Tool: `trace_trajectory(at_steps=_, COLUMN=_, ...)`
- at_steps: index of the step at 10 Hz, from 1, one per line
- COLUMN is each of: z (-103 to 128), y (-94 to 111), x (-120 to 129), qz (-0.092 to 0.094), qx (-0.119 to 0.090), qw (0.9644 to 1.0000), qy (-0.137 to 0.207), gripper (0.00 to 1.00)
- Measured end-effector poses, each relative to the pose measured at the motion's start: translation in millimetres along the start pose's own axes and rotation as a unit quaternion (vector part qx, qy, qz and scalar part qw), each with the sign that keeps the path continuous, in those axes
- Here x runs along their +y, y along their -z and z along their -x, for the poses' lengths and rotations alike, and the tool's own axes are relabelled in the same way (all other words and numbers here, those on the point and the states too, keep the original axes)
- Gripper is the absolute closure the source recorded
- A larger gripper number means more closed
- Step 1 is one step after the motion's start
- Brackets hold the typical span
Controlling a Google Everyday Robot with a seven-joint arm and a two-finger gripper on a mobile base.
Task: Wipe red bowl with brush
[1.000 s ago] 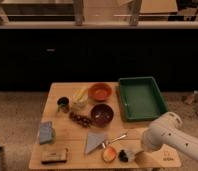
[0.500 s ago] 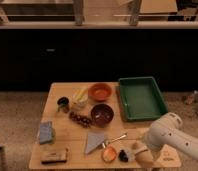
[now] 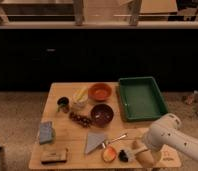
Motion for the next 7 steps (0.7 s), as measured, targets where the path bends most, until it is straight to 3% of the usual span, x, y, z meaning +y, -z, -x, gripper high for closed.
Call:
trace_trajectory(at_steps=4, z=-1.4, y=-16.4, x=-0.1, qz=0.010, qx=-0.011, qw=0.9999, qy=-0.007, gripper=0.55)
trace_trajectory(at_steps=7, z=-0.1, y=-8.8, x=-1.4, qz=0.010, qx=-0.012, qw=0.9999, qy=-0.005, gripper=0.85)
